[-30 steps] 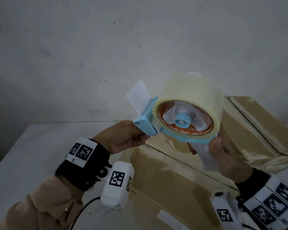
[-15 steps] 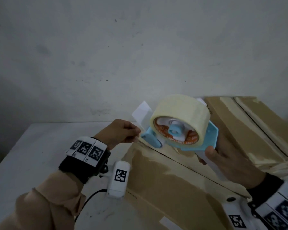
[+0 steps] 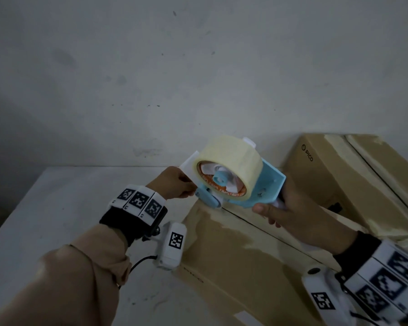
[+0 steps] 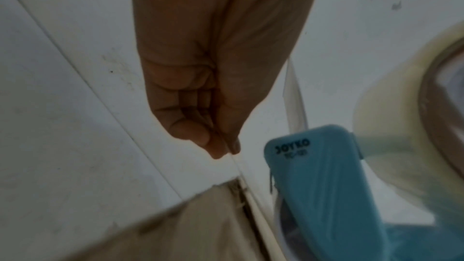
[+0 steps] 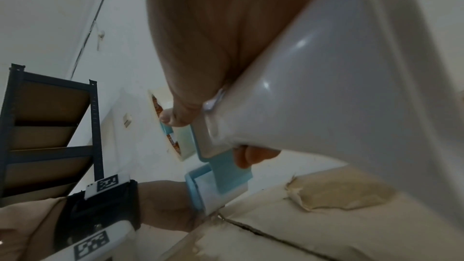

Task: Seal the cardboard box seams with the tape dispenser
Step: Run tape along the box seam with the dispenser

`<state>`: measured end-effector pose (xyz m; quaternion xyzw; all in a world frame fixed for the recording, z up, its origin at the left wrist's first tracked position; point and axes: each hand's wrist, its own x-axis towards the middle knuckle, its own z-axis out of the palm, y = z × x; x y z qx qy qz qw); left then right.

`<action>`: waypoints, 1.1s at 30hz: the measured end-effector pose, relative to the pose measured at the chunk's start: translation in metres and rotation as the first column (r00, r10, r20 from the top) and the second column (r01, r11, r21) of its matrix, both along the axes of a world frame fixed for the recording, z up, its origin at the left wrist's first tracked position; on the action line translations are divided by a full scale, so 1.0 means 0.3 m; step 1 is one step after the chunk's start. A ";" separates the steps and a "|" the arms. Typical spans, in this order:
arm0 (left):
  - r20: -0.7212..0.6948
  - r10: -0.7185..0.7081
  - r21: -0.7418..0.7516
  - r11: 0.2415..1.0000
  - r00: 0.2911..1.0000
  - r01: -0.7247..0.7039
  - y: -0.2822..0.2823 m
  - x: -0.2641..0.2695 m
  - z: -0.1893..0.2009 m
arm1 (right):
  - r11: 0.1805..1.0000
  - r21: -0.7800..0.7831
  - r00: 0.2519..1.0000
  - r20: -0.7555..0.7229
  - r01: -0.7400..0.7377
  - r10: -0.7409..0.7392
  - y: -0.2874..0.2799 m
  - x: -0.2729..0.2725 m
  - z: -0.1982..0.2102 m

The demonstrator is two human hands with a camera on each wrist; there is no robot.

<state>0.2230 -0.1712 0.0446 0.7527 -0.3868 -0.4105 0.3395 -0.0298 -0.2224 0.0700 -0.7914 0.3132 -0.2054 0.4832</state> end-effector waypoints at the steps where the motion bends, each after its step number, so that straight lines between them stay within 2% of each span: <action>1: 0.004 -0.010 -0.002 1.000 1.000 0.010 0.000 0.004 -0.003 | 1.000 0.001 1.000 -0.001 0.003 -0.003 0.001 0.005 0.001; 10: -0.004 -0.030 0.028 0.999 1.000 0.030 -0.011 0.028 -0.035 | 1.000 0.027 0.999 -0.032 0.005 -0.004 0.005 0.032 -0.009; 16: -0.062 -0.077 0.095 0.992 0.995 0.083 -0.015 0.039 -0.054 | 0.999 0.044 0.997 -0.079 0.002 0.002 0.005 0.038 -0.035; 24: -0.161 -0.260 0.150 0.947 0.952 0.283 -0.016 0.033 -0.067 | 0.998 0.055 0.997 -0.075 0.019 -0.015 0.002 0.039 -0.048; 28: -0.222 -0.282 0.195 0.925 0.933 0.326 -0.016 0.015 -0.049 | 0.999 0.046 0.996 -0.093 0.012 -0.007 0.002 0.039 -0.042; 30: -0.208 -0.302 0.233 0.908 0.930 0.347 -0.018 -0.002 -0.031 | 0.998 0.057 0.996 -0.091 0.016 -0.011 0.004 0.041 -0.041; 33: -0.094 -0.311 0.278 0.904 0.946 0.325 -0.006 -0.028 -0.013 | 0.997 0.079 0.997 -0.073 0.021 -0.015 0.008 0.044 -0.031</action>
